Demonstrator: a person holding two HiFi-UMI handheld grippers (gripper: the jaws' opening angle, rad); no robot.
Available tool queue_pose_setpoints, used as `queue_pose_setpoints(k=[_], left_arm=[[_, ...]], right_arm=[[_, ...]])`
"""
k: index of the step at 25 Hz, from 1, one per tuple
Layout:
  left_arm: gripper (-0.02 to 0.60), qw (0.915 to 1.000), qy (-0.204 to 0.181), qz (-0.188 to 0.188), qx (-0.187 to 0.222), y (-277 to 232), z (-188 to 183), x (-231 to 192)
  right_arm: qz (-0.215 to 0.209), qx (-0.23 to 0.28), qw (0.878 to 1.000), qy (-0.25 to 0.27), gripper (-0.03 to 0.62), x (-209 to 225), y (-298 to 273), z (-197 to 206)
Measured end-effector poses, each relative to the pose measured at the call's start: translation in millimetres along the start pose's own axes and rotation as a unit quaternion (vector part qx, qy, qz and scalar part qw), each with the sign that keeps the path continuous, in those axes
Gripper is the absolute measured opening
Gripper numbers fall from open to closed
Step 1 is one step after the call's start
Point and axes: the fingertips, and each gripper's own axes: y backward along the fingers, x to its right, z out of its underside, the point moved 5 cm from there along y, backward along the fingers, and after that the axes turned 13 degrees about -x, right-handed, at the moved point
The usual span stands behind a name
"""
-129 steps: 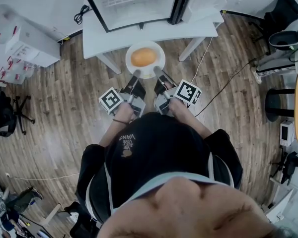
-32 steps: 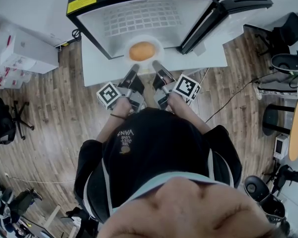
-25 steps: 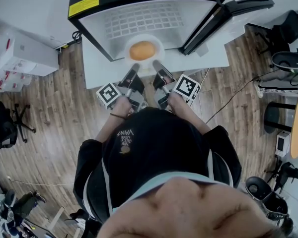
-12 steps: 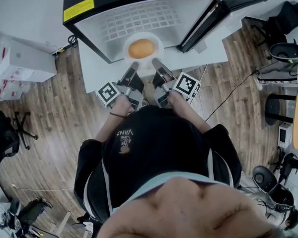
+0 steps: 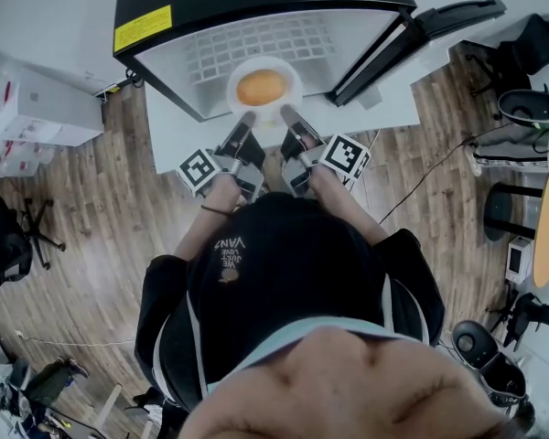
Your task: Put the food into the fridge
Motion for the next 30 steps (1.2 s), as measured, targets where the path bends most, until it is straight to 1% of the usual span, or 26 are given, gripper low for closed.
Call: queue_pose_setpoints(k=[4,6,9,20,24,27,28,30], left_arm=[[0.023,1.0,-0.002,0.002,0.004,-7.4,-7.3,2.5],[0.023,1.0,-0.004,0.001,0.005,-10.4,-9.5,2.1],[0.023,1.0,-0.006,0.003,0.007,-14.9,-12.6,2.1],[0.023,0.9998,-0.008,-0.003,0.018,-28.0,-21.1,0.6],[0.023,0.9997,-0.007,-0.004,0.023,-31.7,-22.6,-0.5],[0.023,0.9997,-0.003,-0.004,0.026,-36.5,-23.0,-1.3],[0.023,0.9996,-0.003,-0.004,0.026,-38.4,-23.6,-1.9],[0.023,0.9996,-0.004,-0.005,0.028,-41.5,-25.5,-2.8]], right_arm=[[0.012,-0.005,1.0,0.004,0.02,0.9,-3.3,-9.9],[0.004,-0.006,1.0,0.004,0.02,-0.8,-5.8,-14.1],[0.013,-0.009,1.0,0.004,0.02,2.1,-6.3,-19.2],[-0.007,-0.021,1.0,0.004,0.02,4.3,-16.4,-36.5],[0.016,-0.028,0.999,0.01,0.02,11.0,-14.4,-41.6],[-0.006,-0.027,1.0,0.002,0.02,9.6,-17.8,-45.9],[-0.006,-0.028,1.0,0.002,0.02,10.6,-18.1,-47.8],[0.009,-0.031,0.999,0.006,0.02,15.3,-17.3,-51.8]])
